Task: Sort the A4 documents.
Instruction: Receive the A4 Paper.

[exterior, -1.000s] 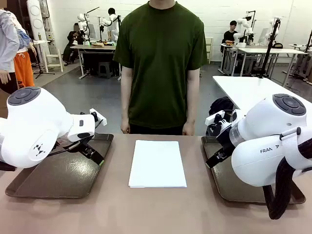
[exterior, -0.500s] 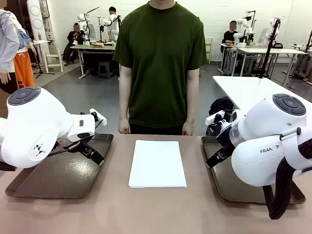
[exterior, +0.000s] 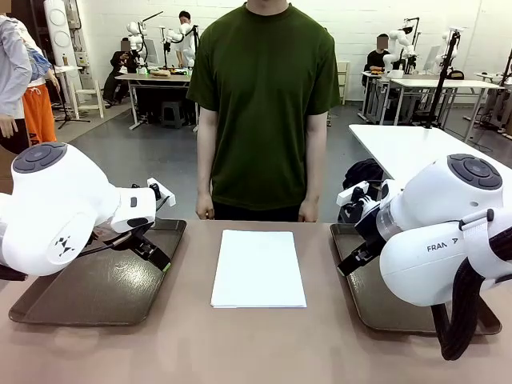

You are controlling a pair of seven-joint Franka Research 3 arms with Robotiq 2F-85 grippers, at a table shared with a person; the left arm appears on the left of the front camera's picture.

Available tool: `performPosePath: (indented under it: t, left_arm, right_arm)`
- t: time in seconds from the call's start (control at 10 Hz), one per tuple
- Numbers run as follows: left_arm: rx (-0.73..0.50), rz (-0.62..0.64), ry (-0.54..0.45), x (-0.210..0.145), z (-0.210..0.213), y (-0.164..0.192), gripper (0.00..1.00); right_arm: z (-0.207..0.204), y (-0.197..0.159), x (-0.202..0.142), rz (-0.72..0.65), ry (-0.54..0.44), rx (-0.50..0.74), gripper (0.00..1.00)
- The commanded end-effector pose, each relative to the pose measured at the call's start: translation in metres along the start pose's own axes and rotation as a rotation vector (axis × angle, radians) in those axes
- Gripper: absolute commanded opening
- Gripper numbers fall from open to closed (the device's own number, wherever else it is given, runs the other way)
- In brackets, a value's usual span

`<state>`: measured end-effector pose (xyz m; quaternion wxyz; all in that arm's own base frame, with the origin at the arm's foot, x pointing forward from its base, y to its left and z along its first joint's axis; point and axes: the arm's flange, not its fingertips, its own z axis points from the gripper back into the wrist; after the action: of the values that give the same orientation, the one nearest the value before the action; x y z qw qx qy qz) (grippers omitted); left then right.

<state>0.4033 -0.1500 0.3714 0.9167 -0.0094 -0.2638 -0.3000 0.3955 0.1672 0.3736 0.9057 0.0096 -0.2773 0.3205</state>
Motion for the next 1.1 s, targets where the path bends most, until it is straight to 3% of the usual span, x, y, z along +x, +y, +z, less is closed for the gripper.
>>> performPosePath:
  t: [0.0,0.7,1.0]
  left_arm:
    - [0.000,0.000,0.000,0.000,0.000,0.000,1.00]
    - [0.017,-0.023,-0.032,-0.003,0.011,0.009,1.00]
    - [-0.168,-0.030,-0.118,-0.025,0.063,0.043,1.00]
  right_arm:
    - [0.000,0.000,0.000,-0.001,0.000,0.000,1.00]
    - [0.000,0.000,0.000,0.000,0.000,0.000,1.00]
    - [0.031,-0.042,-0.030,-0.064,-0.104,0.196,1.00]
